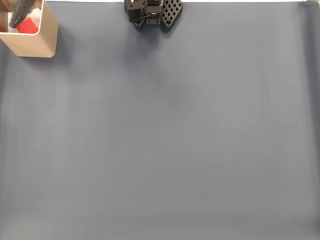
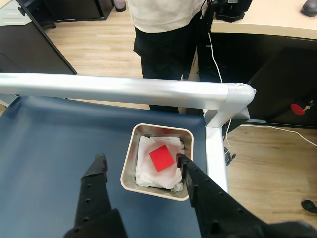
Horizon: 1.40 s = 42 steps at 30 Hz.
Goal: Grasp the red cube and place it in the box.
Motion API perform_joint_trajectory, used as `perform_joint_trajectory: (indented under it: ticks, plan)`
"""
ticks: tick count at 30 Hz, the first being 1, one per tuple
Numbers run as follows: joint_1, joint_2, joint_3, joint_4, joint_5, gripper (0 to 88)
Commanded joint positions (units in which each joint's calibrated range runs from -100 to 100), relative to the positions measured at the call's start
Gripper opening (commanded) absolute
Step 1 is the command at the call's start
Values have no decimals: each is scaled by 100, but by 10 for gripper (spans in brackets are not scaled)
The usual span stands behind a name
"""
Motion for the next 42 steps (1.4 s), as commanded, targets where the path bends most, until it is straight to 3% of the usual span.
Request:
perform_joint_trajectory:
  ticks: [1,6,12,23,42]
  plan:
    - [49,-158,-74,-97,0,237]
    - [-1,-158,-92,-121,0,100]
    - [-200,-141,-120,-138,0,0]
    - [-1116,284,-457,-244,54,0]
    - [-3843,821,-849,-375,230,0]
